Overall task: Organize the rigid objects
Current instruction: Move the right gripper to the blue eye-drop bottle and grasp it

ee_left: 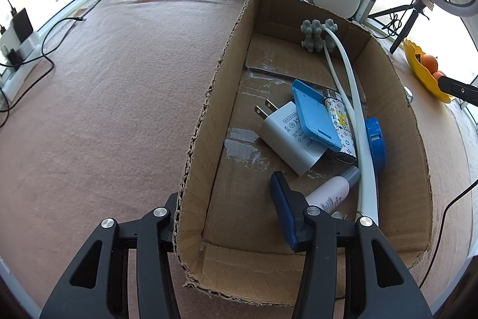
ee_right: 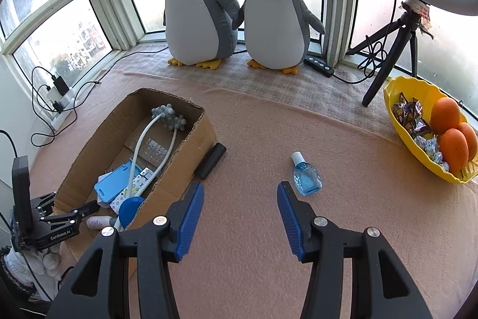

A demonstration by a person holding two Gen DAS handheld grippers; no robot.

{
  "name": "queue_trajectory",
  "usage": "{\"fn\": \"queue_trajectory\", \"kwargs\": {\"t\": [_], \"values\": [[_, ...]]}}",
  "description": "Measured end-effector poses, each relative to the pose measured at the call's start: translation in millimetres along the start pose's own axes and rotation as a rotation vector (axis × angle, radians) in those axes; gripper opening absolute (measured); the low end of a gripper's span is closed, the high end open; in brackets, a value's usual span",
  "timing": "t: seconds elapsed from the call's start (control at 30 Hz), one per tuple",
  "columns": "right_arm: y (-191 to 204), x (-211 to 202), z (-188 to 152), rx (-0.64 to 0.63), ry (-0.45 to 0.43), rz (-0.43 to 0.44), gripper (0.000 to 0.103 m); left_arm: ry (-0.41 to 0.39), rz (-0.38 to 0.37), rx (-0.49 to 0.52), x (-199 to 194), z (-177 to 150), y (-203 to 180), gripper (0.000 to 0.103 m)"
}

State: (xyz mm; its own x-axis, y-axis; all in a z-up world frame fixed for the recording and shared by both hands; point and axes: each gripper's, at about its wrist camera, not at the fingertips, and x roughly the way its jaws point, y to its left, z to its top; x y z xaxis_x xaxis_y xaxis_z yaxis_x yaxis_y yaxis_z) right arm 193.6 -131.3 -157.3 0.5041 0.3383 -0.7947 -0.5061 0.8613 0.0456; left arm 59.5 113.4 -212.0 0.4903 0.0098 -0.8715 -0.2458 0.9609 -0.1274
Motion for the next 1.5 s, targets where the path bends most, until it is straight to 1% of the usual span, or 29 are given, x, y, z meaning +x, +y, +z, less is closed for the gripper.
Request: {"fn": "queue_trajectory", "kwargs": {"t": [0.07,0.23,0.4,0.57,0.8,0.9,1.37,1.43,1.5], "values": [[-6.8,3.1,0.2,0.005,0.002,-0.016,0.053,0.0,0.001,0.0,0.1,0.1,-0.2,0.048],[-26.0,11.8,3.2,0.014,-0.001,-0.058,0.053,0.001,0.003,0.002,0.1,0.3,-0.8,0.048],[-44.7,25.4,7.4,0.017,0.019,-0.1,0.053,0.001,0.003,0.002,0.1,0.2,-0.9,0.048],[-58.1,42.0,11.2,0.039,0.034,-0.115,0.053,0.001,0.003,0.002,0.1,0.3,-1.0,0.048],[-58.9,65.6,11.4,0.014,0.07,-0.125,0.053,0.001,0.003,0.002,0.1,-0.2,-1.3,0.048],[-60.1,71.9,11.6,0.012,0.083,-0.119,0.053,0.001,0.003,0.002,0.1,-0.2,-1.3,0.048],[-61.0,94.5,12.7,-0.025,0.147,-0.139,0.053,0.001,0.004,0.002,0.1,0.2,-1.6,0.048],[-60.5,97.3,12.5,-0.031,0.158,-0.139,0.052,0.001,0.004,0.002,0.1,0.2,-1.6,0.048],[-59.8,100.0,11.8,-0.038,0.171,-0.138,0.044,0.001,0.004,0.002,0.1,0.2,-1.7,0.048]]}}
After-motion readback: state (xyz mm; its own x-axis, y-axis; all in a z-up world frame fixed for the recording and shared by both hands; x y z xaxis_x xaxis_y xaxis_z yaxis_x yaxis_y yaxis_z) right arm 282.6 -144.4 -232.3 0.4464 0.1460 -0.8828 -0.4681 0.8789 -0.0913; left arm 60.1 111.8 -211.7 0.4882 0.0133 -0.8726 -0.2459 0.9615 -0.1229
